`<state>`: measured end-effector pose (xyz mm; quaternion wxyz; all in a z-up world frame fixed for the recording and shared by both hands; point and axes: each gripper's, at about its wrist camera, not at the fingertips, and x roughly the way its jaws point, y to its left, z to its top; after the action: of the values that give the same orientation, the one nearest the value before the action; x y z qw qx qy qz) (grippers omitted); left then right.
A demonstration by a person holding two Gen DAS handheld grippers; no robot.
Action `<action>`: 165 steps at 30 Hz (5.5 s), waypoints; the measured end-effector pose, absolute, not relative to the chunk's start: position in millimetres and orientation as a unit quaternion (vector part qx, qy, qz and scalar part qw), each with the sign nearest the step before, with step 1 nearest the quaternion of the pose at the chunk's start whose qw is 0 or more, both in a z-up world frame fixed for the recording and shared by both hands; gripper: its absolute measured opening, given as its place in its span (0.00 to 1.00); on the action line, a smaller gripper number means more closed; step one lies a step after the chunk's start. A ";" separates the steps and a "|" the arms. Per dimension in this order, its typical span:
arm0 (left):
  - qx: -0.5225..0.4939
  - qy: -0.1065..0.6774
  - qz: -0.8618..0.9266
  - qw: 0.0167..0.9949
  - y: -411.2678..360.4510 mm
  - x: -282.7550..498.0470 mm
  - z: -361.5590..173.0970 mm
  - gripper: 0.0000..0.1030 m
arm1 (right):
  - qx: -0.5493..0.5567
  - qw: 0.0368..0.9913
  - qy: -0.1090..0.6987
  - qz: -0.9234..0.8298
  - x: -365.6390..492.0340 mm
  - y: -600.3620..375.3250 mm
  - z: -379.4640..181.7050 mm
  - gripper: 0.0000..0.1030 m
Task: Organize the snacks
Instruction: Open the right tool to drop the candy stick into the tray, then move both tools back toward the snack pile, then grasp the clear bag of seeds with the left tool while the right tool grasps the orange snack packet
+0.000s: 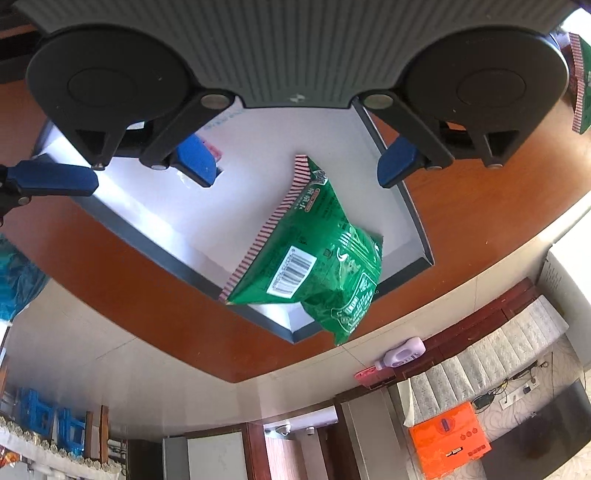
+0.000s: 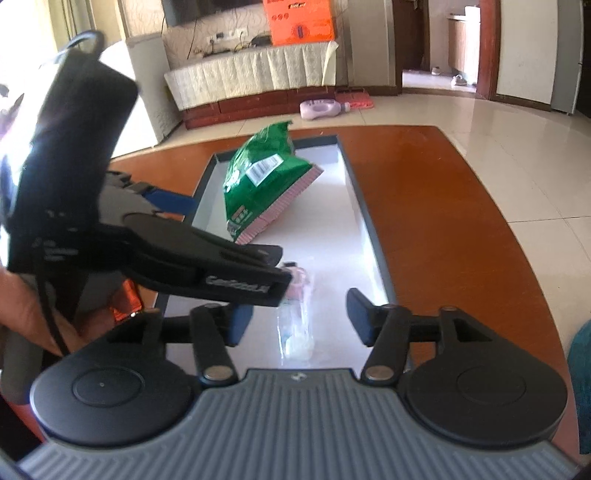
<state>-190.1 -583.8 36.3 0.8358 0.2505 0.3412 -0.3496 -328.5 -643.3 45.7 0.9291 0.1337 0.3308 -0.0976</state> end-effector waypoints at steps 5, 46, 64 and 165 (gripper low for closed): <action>0.251 0.325 -0.352 0.842 -578.3 -205.3 52.9 0.94 | 0.143 0.930 0.321 -0.104 -337.4 -647.1 47.3 0.59; 0.130 0.269 -0.210 0.931 -262.6 -238.6 88.6 0.94 | 0.023 0.951 0.308 0.016 -297.5 -517.1 68.3 0.59; 0.068 0.341 -0.180 0.920 -263.3 -186.7 58.0 0.94 | -0.025 0.924 0.372 0.089 -256.3 -452.4 39.2 0.54; 0.084 0.297 -0.173 0.935 -248.1 -197.8 111.1 0.55 | 0.008 0.936 0.332 0.114 -295.1 -480.0 78.2 0.45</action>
<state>-197.8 -248.1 111.1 0.9353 0.0837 0.2972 -0.1730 -295.1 -480.0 78.2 0.9364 0.0084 0.3318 0.1141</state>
